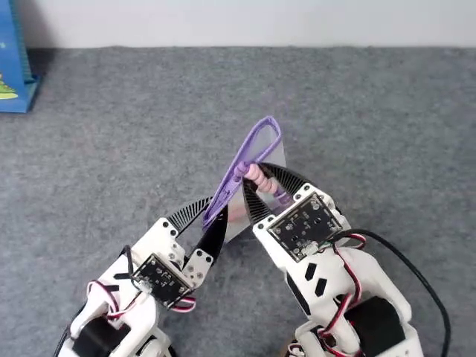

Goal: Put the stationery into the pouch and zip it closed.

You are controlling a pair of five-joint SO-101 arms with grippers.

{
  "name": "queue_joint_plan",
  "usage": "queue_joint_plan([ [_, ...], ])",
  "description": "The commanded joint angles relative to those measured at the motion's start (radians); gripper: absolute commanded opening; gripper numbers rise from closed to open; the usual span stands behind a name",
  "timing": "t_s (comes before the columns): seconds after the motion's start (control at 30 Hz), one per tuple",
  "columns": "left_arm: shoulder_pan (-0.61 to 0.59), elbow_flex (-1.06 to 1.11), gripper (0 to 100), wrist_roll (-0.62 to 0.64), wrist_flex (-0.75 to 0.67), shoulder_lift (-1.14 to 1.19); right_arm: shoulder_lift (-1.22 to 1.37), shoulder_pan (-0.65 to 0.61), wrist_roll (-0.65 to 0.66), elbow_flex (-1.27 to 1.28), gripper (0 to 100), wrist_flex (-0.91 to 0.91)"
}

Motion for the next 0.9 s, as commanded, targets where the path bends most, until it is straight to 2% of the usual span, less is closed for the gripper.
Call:
queue_joint_plan([
  [0.0, 0.005, -0.093, 1, -0.017, 0.132, -0.002, -0.002, 0.091, -0.014, 0.012, 0.9, -0.088],
  [0.17, 0.005, -0.125, 1, -0.020, 0.192, -0.003, 0.035, 0.159, -0.014, 0.023, 0.9, -0.153],
  [0.57, 0.005, -0.130, 1, -0.055, 0.241, -0.003, 0.355, 0.371, -0.063, 0.017, 0.9, -0.432],
  [0.87, 0.005, -0.130, 1, -0.055, 0.242, -0.003, 0.435, 0.435, -0.064, 0.017, 0.9, -0.579],
])
